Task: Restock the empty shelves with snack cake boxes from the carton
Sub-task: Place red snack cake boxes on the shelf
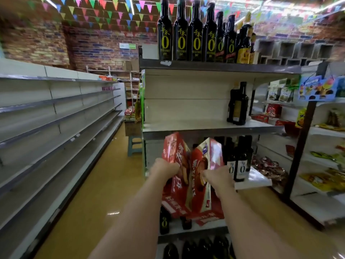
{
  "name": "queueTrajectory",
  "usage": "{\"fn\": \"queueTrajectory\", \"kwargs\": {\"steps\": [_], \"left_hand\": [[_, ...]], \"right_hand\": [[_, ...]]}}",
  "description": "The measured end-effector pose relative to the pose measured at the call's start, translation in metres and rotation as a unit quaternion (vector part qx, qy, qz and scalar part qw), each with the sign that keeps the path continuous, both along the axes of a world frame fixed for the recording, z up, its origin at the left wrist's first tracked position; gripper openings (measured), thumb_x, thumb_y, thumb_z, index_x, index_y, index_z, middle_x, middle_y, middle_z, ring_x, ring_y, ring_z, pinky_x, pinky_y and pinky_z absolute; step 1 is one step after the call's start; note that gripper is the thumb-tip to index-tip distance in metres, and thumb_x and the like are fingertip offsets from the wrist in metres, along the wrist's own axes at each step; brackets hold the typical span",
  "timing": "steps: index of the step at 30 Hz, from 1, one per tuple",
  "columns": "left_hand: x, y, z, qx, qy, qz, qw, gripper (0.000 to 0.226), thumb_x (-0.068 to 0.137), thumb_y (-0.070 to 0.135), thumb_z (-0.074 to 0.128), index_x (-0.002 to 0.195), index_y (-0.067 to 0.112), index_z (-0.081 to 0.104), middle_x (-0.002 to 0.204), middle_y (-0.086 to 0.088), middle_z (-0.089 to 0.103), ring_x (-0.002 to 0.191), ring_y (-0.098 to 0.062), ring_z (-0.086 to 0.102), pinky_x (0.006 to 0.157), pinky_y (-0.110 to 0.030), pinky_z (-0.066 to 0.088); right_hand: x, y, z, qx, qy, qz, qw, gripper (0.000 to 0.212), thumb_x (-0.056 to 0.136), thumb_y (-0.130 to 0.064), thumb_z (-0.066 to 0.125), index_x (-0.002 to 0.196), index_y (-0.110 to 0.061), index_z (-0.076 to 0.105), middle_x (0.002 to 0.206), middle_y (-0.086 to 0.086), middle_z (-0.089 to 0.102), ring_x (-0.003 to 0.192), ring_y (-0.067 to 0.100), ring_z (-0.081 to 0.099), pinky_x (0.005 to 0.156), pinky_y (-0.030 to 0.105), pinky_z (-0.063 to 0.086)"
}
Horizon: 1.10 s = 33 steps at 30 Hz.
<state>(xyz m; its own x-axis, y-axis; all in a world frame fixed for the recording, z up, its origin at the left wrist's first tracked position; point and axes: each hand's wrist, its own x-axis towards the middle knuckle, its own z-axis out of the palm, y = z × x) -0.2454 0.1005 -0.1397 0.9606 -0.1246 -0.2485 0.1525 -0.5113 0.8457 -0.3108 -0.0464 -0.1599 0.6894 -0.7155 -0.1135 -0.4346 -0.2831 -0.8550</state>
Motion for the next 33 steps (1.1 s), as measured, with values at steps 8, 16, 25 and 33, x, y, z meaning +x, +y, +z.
{"fn": "queueTrajectory", "kwargs": {"steps": [8,16,25,33], "left_hand": [[-0.061,0.096,-0.063,0.311,-0.059,0.042,0.948,0.042,0.077,0.033,0.064,0.113,0.018,0.049,0.096,0.001,0.061,0.091,-0.016,0.063,0.082,-0.027,0.054],[-0.031,0.196,-0.087,0.387,-0.062,0.089,0.916,0.059,0.082,0.031,0.061,0.136,0.018,0.041,0.099,0.001,0.061,0.088,-0.013,0.062,0.082,-0.027,0.054],[0.066,0.325,-0.094,0.448,-0.081,0.105,0.884,0.080,0.092,0.029,0.051,0.152,0.035,-0.002,0.091,-0.006,0.055,0.081,-0.018,0.057,0.071,-0.027,0.051],[0.156,0.400,-0.112,0.434,-0.062,0.111,0.892,0.080,0.089,0.036,0.053,0.152,0.035,0.005,0.110,-0.008,0.059,0.095,-0.023,0.059,0.070,-0.030,0.046]], "right_hand": [[-0.039,0.082,-0.044,-0.248,0.094,0.194,0.944,0.086,0.086,-0.052,0.056,0.151,-0.030,0.004,0.136,0.008,0.045,0.119,0.028,0.052,0.092,0.040,0.046],[0.019,0.184,-0.062,-0.321,0.127,0.281,0.895,0.080,0.085,-0.040,0.060,0.149,-0.031,0.013,0.131,0.007,0.046,0.115,0.025,0.052,0.088,0.036,0.043],[0.124,0.318,-0.082,-0.314,0.154,0.317,0.881,0.072,0.081,-0.035,0.056,0.145,-0.024,0.024,0.127,0.011,0.053,0.116,0.029,0.052,0.085,0.035,0.047],[0.225,0.398,-0.085,-0.333,0.149,0.329,0.871,0.073,0.082,-0.038,0.060,0.144,-0.022,0.026,0.125,0.013,0.053,0.113,0.030,0.054,0.080,0.033,0.044]]}}
